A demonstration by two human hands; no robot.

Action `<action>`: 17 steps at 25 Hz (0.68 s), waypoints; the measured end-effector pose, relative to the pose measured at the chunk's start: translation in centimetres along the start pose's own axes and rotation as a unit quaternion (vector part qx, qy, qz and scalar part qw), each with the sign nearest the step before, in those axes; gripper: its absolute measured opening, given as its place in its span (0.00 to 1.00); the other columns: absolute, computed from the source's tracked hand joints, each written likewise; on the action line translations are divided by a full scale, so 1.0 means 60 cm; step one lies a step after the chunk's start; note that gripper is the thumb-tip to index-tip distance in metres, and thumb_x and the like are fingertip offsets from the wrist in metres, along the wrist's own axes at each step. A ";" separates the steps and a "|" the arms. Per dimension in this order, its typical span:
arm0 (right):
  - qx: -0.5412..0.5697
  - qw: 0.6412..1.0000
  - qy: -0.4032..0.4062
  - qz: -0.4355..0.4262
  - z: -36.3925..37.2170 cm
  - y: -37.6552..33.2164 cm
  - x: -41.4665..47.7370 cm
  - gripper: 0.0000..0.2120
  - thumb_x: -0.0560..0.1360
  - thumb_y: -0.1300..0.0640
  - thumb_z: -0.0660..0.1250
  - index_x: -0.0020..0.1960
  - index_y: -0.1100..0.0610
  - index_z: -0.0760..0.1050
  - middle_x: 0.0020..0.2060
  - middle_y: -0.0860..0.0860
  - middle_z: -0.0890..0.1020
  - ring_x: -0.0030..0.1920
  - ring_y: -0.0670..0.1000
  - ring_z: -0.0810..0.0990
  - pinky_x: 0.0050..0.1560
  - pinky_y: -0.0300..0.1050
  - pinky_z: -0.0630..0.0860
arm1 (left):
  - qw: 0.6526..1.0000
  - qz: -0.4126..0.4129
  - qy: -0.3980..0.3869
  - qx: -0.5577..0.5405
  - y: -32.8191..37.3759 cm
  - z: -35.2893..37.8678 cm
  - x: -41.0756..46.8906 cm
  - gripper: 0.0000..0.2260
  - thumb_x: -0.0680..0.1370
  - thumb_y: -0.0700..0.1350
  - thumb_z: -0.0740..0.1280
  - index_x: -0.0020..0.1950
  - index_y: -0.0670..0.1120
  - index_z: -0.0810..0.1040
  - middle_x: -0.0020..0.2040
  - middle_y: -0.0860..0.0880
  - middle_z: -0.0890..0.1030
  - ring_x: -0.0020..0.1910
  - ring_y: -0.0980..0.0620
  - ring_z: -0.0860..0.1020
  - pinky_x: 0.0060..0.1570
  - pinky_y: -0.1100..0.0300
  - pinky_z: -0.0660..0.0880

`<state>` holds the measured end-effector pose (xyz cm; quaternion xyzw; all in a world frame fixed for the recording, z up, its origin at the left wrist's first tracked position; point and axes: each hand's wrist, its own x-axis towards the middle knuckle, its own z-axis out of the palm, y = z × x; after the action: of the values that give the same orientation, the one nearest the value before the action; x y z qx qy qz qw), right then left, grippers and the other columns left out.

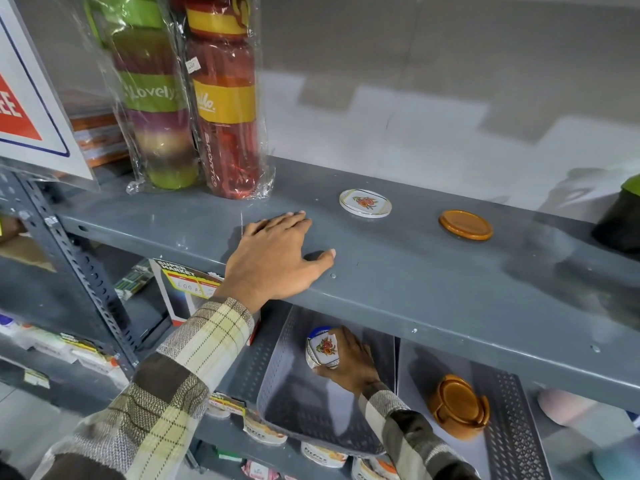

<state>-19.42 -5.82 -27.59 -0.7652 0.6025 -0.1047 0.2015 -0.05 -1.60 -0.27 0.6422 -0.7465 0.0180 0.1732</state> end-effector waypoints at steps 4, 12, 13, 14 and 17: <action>0.001 0.999 0.049 -0.021 -0.036 -0.022 -0.032 0.39 0.68 0.32 0.72 0.72 0.46 0.65 0.72 0.45 0.71 0.73 0.51 0.70 0.70 0.51 0.66 | 1.000 0.002 -0.001 0.005 -0.001 -0.001 -0.001 0.36 0.76 0.69 0.52 0.79 0.50 0.60 0.80 0.55 0.58 0.78 0.56 0.55 0.75 0.50 0.52; 0.004 0.987 0.113 -0.115 -0.195 -0.132 -0.219 0.37 0.70 0.29 0.68 0.74 0.41 0.61 0.74 0.41 0.69 0.73 0.47 0.70 0.74 0.49 0.70 | 0.999 0.012 -0.027 0.017 -0.003 0.002 -0.004 0.36 0.77 0.68 0.49 0.80 0.49 0.56 0.81 0.53 0.54 0.79 0.55 0.52 0.77 0.50 0.50; -0.003 0.985 0.114 -0.129 -0.219 -0.148 -0.251 0.37 0.71 0.29 0.67 0.74 0.40 0.61 0.75 0.41 0.68 0.73 0.46 0.69 0.74 0.47 0.68 | 0.999 0.015 -0.033 0.021 -0.002 0.002 -0.004 0.36 0.77 0.68 0.48 0.80 0.49 0.54 0.81 0.53 0.53 0.79 0.55 0.51 0.77 0.50 0.49; -0.010 0.982 0.124 -0.142 -0.242 -0.162 -0.282 0.36 0.71 0.28 0.66 0.74 0.39 0.61 0.75 0.39 0.68 0.73 0.45 0.69 0.73 0.44 0.66 | 0.999 0.015 -0.039 0.024 -0.003 0.003 -0.004 0.36 0.78 0.68 0.48 0.81 0.49 0.53 0.82 0.53 0.52 0.80 0.55 0.50 0.78 0.50 0.48; -0.017 0.963 0.203 -0.178 -0.311 -0.197 -0.355 0.33 0.73 0.26 0.64 0.72 0.39 0.64 0.72 0.37 0.72 0.71 0.41 0.71 0.71 0.42 0.69 | 0.998 0.011 -0.050 0.037 -0.005 0.006 -0.001 0.37 0.78 0.68 0.46 0.81 0.48 0.51 0.82 0.53 0.50 0.80 0.55 0.48 0.78 0.50 0.47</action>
<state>-21.90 13.62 -3.96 -0.8257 0.4868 -0.2822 0.0401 0.14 -1.68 -0.71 0.6399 -0.7601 0.0155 0.1120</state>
